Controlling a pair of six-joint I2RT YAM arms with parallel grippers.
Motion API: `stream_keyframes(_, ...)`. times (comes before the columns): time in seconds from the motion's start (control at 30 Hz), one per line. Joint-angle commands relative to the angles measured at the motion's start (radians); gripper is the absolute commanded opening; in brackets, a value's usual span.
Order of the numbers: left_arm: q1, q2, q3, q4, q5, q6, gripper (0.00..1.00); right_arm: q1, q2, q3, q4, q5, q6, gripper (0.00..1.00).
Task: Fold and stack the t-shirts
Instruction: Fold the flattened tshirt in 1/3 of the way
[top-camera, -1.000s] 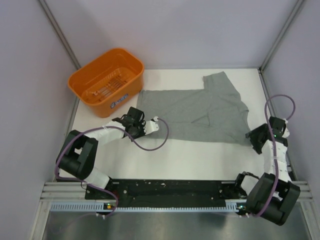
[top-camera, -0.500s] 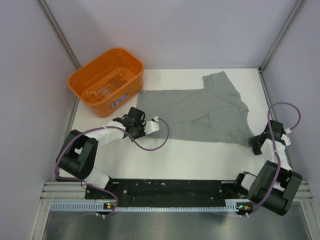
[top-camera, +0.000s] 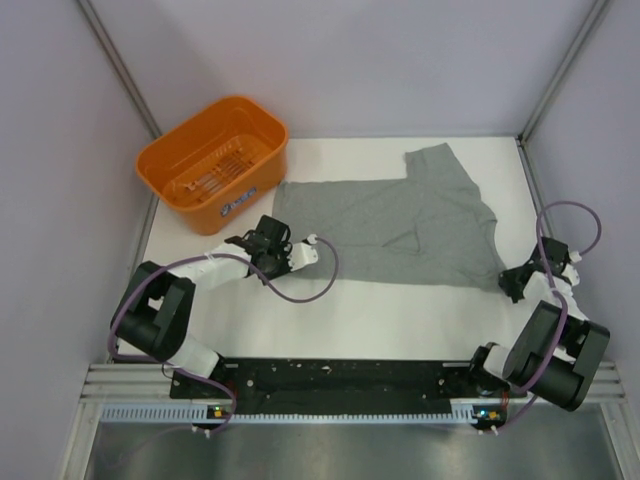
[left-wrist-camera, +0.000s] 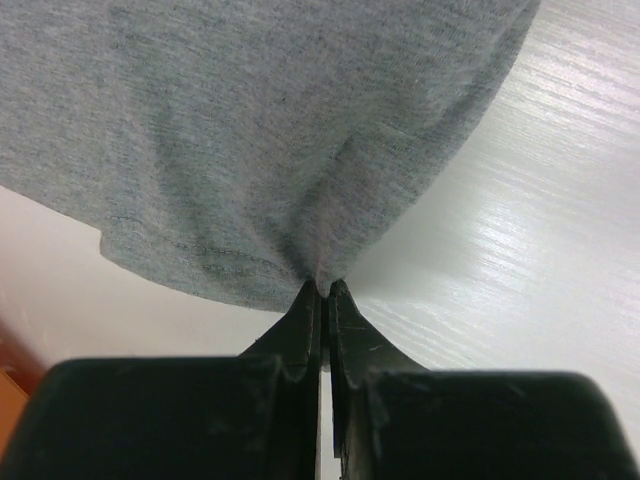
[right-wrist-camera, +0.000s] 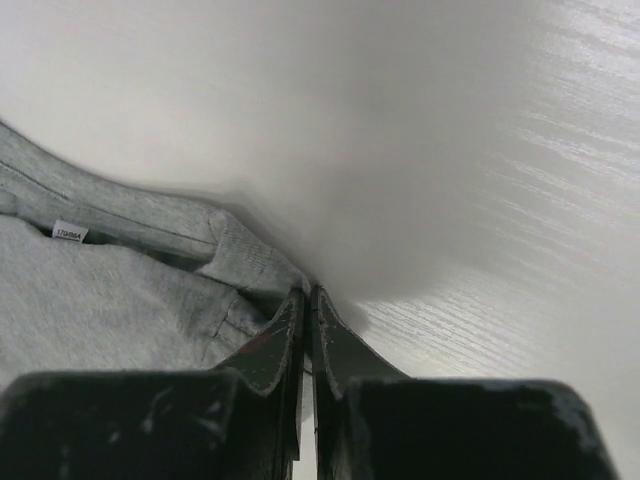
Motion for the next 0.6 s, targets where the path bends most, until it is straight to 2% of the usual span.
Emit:
stream_keyframes(0.0,-0.002,-0.037,-0.023,-0.091,-0.025,0.001,0.0,-0.052,-0.01,0.042,-0.002,-0.002,-0.039,0.0)
stream_keyframes(0.2,-0.004,-0.076,-0.085,-0.183,-0.043,0.05,0.0,-0.073,-0.018,0.088,-0.017,0.021,-0.111,0.0)
stream_keyframes(0.57,-0.012,-0.127,-0.083,-0.41,0.154,0.064,0.0,-0.122,-0.07,0.089,-0.123,0.028,-0.131,0.0)
